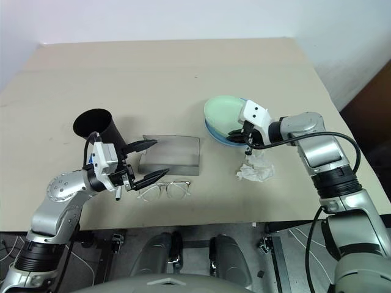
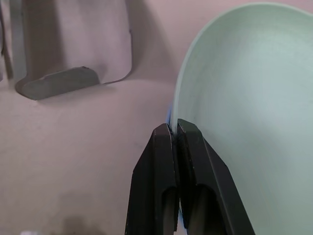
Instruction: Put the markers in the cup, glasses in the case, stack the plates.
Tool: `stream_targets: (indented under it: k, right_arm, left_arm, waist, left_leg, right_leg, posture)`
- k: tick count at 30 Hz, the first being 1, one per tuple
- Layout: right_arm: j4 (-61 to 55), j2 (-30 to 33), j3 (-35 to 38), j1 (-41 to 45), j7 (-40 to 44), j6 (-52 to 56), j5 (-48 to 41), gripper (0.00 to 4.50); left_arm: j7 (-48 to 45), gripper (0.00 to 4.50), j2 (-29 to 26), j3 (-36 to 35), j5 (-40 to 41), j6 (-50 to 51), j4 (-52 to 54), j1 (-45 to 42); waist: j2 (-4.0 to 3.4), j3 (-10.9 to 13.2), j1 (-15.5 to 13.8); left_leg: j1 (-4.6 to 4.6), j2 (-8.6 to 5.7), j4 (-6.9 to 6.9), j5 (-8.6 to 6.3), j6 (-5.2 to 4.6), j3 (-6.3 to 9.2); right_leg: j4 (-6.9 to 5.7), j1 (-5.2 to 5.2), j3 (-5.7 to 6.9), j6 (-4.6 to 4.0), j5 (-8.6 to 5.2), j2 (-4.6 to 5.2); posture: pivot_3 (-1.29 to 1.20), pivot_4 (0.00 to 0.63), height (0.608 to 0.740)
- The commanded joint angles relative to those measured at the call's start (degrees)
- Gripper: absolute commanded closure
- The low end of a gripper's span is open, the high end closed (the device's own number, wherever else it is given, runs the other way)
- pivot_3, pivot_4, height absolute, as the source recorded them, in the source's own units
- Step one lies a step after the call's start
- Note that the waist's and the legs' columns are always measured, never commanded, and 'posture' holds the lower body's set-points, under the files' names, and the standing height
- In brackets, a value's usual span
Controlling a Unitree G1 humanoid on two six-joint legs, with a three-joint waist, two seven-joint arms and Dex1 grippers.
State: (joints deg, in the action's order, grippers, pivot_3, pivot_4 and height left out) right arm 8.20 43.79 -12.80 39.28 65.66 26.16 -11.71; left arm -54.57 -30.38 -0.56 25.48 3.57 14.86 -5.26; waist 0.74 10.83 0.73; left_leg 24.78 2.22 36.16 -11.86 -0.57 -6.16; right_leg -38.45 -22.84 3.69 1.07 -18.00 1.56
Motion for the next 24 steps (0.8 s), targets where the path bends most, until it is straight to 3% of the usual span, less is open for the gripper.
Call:
stream_targets:
  k: [1,7,12,17,24]
  right_arm:
    - [-0.2,0.2,-0.8,-0.2,-0.8,-1.7,3.0,3.78]
    - [0.1,-0.8,0.3,-0.3,-1.6,-2.5,3.9,1.78]
    - [-3.3,-1.6,5.9,-0.3,-0.5,0.6,-2.7,0.1]
    - [-6.2,-0.6,12.8,0.2,0.7,7.7,-10.9,0.05]
    - [-10.9,6.0,16.0,-5.6,3.6,13.5,-15.1,0.05]
  left_arm:
    - [-0.2,0.04,-0.5,-0.4,0.1,-0.7,1.6,-0.8]
    - [-0.5,0.04,-0.4,-0.2,-0.1,-0.9,1.0,-1.3]
    - [-0.6,0.04,-0.5,-0.4,0.1,-0.8,1.0,-1.1]
    - [-0.4,0.04,-0.5,-0.4,-0.1,-0.8,1.4,-0.8]
    - [0.1,0.04,-0.4,-0.4,-0.2,-0.9,2.1,-0.1]
  waist:
    - [0.0,0.0,0.0]
    - [0.0,0.0,0.0]
    - [0.0,0.0,0.0]
    - [0.0,0.0,0.0]
    - [0.0,0.0,0.0]
  left_leg:
    - [0.0,0.0,0.0,0.0,0.0,0.0]
    - [-0.01,0.0,0.02,0.0,0.0,0.0]
    - [-0.01,0.0,0.03,0.0,0.0,0.0]
    - [-0.01,0.0,0.02,0.0,0.0,0.0]
    - [-0.03,0.0,0.02,-0.01,-0.02,0.0]
  right_leg:
    - [0.0,0.0,0.0,0.0,0.0,0.0]
    - [-0.03,0.0,0.0,0.0,0.0,0.0]
    - [-0.06,0.0,0.0,0.0,0.0,0.0]
    - [-0.07,0.01,0.0,0.0,0.0,0.0]
    - [-0.04,0.03,0.0,-0.01,0.0,0.06]
  posture:
    - [0.0,0.15,0.715]
    - [0.0,0.15,0.715]
    - [0.0,0.15,0.715]
    - [0.0,0.15,0.715]
    - [0.0,0.15,0.715]
